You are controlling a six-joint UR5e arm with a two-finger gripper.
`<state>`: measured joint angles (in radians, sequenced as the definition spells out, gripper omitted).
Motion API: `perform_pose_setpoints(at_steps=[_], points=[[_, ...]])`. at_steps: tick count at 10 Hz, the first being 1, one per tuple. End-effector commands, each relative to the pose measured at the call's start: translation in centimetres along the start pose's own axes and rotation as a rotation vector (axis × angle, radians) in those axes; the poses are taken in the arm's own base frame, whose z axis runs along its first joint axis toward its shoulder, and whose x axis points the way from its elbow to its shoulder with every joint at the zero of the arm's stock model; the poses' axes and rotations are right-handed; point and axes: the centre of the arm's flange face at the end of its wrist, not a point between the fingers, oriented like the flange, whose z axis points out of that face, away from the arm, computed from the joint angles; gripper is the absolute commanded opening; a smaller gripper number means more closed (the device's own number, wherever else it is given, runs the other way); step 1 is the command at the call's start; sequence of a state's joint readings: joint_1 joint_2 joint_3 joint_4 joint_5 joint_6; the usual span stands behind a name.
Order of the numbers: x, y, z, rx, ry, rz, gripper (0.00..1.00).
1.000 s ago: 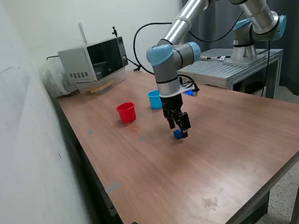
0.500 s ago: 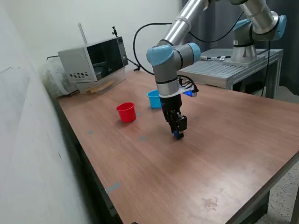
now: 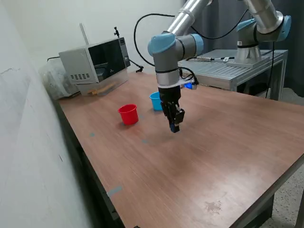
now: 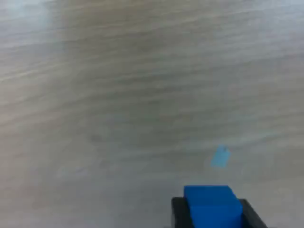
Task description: Place red objects in the red bin, and blue objects in the blue bin.
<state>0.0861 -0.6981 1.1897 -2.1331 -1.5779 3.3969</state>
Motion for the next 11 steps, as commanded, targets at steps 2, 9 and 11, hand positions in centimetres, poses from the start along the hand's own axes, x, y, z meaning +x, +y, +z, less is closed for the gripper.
perform_pose_setpoints(at_steps=[2, 9, 11], points=[[-3.2, -1.6, -8.9, -0.098, -0.108, 0.026, 0.0], [-20.8, -4.3, -12.1, 0.021, -0.258, 0.275, 0.0], [-23.9, -4.6, -10.9, 0.053, -0.267, 0.318, 0.0]])
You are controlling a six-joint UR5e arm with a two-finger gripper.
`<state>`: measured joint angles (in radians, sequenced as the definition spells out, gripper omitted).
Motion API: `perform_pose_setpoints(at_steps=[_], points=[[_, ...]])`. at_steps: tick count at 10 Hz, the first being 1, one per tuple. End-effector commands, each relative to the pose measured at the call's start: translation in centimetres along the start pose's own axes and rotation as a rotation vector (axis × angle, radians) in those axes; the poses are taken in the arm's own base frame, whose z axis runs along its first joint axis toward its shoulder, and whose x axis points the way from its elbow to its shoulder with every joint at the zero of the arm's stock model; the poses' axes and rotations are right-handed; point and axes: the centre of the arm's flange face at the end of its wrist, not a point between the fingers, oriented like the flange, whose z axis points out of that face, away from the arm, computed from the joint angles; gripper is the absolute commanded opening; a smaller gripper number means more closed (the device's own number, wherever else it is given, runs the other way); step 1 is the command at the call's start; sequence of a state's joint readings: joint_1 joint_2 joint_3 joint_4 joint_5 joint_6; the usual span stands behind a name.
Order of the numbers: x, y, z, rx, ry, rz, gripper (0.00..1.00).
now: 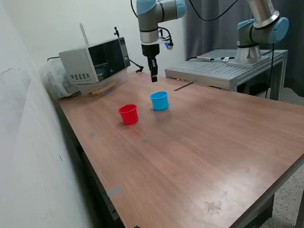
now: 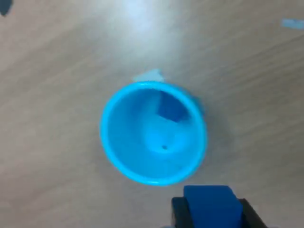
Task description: Place red objects in the red bin, and blue objects in the blue bin.
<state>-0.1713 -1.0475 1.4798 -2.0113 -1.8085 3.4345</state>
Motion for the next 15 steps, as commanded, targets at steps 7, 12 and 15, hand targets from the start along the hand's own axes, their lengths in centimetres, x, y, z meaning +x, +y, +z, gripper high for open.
perform_pose_setpoints(at_steps=[7, 12, 15], points=[[-2.9, 0.1, 8.5, 0.111, -0.034, 0.034, 1.0], [-3.4, 0.4, 8.3, 0.101, -0.021, 0.017, 1.0], [-1.6, -4.2, 1.6, 0.119, -0.009, -0.058, 1.0]])
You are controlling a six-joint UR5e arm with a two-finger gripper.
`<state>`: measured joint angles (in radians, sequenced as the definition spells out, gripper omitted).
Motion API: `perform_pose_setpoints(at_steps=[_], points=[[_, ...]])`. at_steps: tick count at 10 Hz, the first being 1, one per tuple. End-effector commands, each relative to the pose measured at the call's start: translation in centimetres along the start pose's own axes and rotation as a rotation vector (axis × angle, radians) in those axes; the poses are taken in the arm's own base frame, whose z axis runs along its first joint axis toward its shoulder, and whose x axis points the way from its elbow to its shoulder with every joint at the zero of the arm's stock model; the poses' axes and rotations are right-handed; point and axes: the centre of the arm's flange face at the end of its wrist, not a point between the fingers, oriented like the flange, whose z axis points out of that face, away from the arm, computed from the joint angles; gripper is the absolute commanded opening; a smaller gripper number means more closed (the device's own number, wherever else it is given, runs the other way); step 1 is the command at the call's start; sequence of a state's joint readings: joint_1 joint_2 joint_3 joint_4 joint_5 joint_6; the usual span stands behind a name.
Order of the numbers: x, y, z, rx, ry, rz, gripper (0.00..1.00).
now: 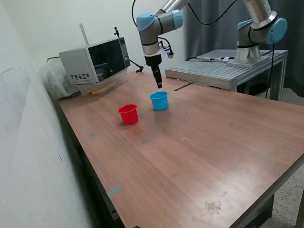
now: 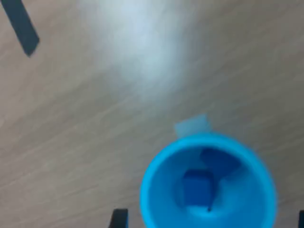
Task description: Place red objects in the red bin, and blue objects in the blue bin.
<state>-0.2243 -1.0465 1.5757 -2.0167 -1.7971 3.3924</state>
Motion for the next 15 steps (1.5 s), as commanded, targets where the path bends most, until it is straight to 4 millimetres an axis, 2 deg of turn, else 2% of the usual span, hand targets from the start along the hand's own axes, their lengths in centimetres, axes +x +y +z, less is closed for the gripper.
perform_pose_setpoints(at_steps=[1, 2, 3, 4, 5, 6, 7, 9, 10, 12, 14, 15], points=[[1.9, -6.6, -5.1, 0.032, 0.0, -0.086, 1.0], [3.9, -12.4, -7.3, 0.037, -0.008, -0.165, 1.0], [3.7, -16.9, -9.9, 0.026, 0.005, -0.205, 1.0], [3.4, -20.5, -11.8, 0.034, 0.003, -0.262, 1.0], [3.4, -22.9, -12.5, 0.082, 0.004, -0.3, 1.0], [3.0, -24.8, -12.5, 0.134, 0.017, -0.312, 1.0], [2.3, -26.2, -13.4, 0.126, 0.042, -0.308, 1.0], [0.4, -28.7, -16.1, 0.099, 0.055, -0.303, 1.0], [-1.0, -30.6, -17.5, 0.109, 0.052, -0.305, 1.0], [-2.7, -33.4, -18.3, 0.189, 0.019, -0.318, 1.0], [-4.0, -34.3, -18.3, 0.311, -0.025, -0.322, 1.0], [-4.1, -34.2, -18.4, 0.312, -0.024, -0.317, 1.0]])
